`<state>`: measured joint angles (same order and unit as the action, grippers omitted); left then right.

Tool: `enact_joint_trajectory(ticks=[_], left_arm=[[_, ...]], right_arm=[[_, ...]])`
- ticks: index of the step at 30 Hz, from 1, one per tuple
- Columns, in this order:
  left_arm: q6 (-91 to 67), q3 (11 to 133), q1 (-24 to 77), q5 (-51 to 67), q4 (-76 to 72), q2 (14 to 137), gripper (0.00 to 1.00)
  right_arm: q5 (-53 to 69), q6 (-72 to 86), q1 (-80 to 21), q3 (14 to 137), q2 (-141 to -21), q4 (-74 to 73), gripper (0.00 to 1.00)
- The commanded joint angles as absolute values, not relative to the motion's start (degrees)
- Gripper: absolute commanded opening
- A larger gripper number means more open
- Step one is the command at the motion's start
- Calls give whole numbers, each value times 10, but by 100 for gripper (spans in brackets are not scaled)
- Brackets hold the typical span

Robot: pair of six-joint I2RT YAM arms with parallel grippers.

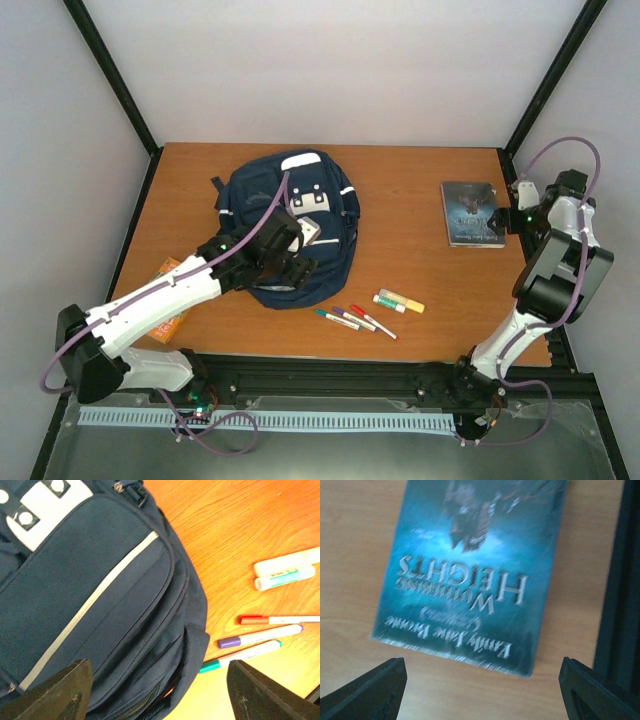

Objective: Pack the student bag
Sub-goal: Move the book to the center of the board.

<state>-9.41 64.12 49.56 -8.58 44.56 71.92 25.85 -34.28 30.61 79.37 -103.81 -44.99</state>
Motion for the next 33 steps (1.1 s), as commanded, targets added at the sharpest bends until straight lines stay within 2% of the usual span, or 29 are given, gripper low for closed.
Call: enact_joint_trajectory(ticks=[1,3,6,13,26,33], left_arm=[[-116,673,497,-44,399,744,79],[-139,680,497,-32,387,761,91],[-157,675,497,7,354,781,95],[-192,686,497,33,331,823,96],[-216,668,496,57,303,855,95],[-225,655,497,63,290,867,95]], right_arm=[[233,-333,308,871,-1105,-450,85],[232,-322,308,918,-1152,-467,85],[239,-305,308,991,-1204,-493,85],[255,-290,296,1091,-1298,-546,85],[232,-323,229,1105,-1356,-569,72],[206,-399,179,1027,-1325,-543,69]])
